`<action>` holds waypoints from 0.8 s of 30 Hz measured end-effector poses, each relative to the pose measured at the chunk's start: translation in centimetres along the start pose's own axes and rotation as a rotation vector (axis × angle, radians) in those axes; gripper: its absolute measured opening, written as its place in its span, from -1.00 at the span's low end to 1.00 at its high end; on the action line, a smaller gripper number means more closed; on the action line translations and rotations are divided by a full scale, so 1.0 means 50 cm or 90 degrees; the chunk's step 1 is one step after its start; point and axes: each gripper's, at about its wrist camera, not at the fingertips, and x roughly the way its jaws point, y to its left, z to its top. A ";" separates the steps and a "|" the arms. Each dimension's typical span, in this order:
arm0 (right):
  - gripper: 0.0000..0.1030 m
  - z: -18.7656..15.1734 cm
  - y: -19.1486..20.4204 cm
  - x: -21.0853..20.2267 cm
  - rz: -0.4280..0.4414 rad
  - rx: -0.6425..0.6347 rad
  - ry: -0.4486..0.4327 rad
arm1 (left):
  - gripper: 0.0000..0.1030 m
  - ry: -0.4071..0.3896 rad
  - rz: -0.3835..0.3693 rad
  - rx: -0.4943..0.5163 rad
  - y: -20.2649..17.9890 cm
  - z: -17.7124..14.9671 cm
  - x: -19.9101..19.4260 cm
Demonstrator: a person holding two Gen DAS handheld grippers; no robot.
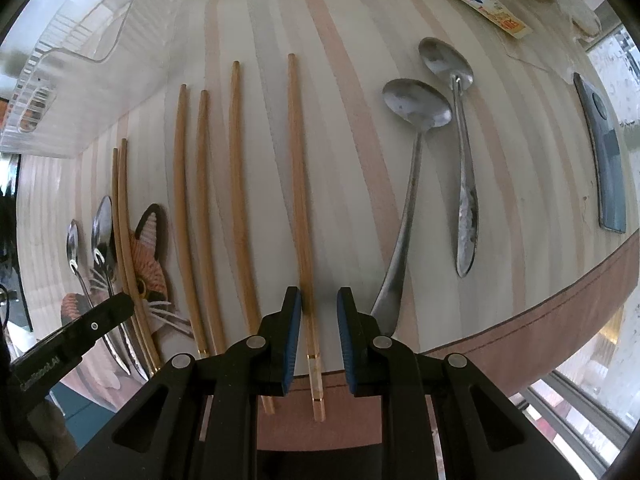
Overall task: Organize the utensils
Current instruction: 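Close the left tool on its chopstick while the right tool closes on another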
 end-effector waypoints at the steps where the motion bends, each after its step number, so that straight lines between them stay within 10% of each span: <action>1: -0.62 -0.002 0.003 0.002 0.000 0.000 -0.001 | -0.82 -0.001 0.019 0.018 -0.012 -0.002 0.002; 9: -0.62 -0.012 0.022 0.005 -0.021 -0.010 -0.003 | -0.91 -0.012 0.130 0.104 -0.077 -0.012 0.015; 24: -0.84 -0.065 0.064 0.012 -0.078 -0.050 0.030 | -0.87 -0.011 0.140 0.118 -0.065 -0.043 0.016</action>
